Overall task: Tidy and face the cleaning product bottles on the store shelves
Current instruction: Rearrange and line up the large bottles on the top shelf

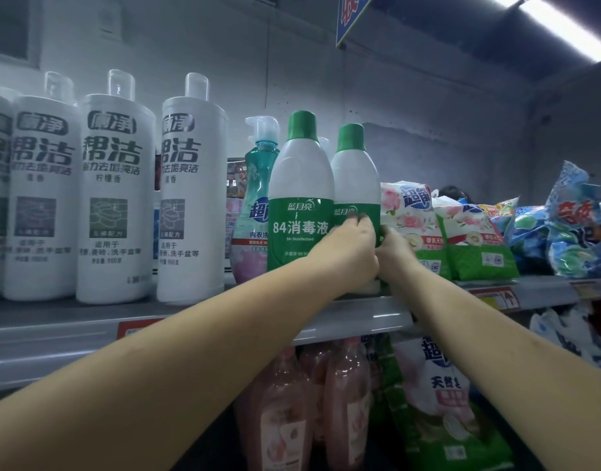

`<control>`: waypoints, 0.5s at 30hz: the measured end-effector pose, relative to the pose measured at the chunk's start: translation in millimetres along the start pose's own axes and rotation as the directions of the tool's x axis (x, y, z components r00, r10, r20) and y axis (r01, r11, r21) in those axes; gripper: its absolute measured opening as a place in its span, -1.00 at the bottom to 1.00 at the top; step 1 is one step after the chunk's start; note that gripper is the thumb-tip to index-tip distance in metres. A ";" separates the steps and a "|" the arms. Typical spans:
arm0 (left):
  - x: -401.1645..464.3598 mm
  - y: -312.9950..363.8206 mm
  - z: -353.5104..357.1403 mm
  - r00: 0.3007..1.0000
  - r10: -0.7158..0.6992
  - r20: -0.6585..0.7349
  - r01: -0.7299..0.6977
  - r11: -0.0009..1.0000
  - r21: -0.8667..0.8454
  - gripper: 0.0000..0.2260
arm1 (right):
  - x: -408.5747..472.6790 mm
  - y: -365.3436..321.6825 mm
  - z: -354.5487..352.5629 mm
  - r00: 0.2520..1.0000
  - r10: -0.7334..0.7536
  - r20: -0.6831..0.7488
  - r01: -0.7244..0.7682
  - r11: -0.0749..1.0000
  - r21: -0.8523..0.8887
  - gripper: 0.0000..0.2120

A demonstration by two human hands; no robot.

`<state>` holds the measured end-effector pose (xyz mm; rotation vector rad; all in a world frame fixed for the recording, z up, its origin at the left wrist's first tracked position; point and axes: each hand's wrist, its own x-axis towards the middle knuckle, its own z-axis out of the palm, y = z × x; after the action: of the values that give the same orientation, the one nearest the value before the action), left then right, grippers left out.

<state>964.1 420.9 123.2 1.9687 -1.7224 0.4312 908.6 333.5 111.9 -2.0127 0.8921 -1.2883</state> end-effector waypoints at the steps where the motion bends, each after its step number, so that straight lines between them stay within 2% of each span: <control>1: 1.4 -2.1 0.3 1.000 0.006 -0.014 -0.005 1.000 0.029 -0.57 | 0.0 -0.9 -0.3 1.000 0.000 0.005 0.000 1.000 -0.008 -0.62; 4: 0.6 -6.1 -1.0 0.998 0.047 -0.047 -0.042 0.994 0.101 -0.69 | 2.0 -1.4 -1.9 1.000 -0.011 0.020 0.012 1.000 -0.021 -0.62; 10: -6.5 -6.6 -3.0 0.996 0.088 -0.027 -0.082 0.983 0.166 -0.69 | 0.0 -0.2 -4.4 0.999 -0.049 0.019 0.050 0.993 -0.103 -0.56; 12: -6.2 -10.5 -5.9 0.991 0.124 -0.056 -0.112 0.977 0.180 -0.62 | -1.2 -1.2 -6.5 0.993 -0.110 -0.035 0.107 0.991 -0.086 -0.50; 15: -8.8 -17.2 -14.9 0.976 0.192 -0.105 -0.165 0.961 0.221 -0.48 | -3.2 -8.5 -9.6 0.944 -0.292 -0.157 0.273 0.953 -0.129 -0.45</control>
<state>980.8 437.8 128.3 1.8867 -1.8445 0.8159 900.6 340.0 120.1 -2.1983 0.7825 -1.6269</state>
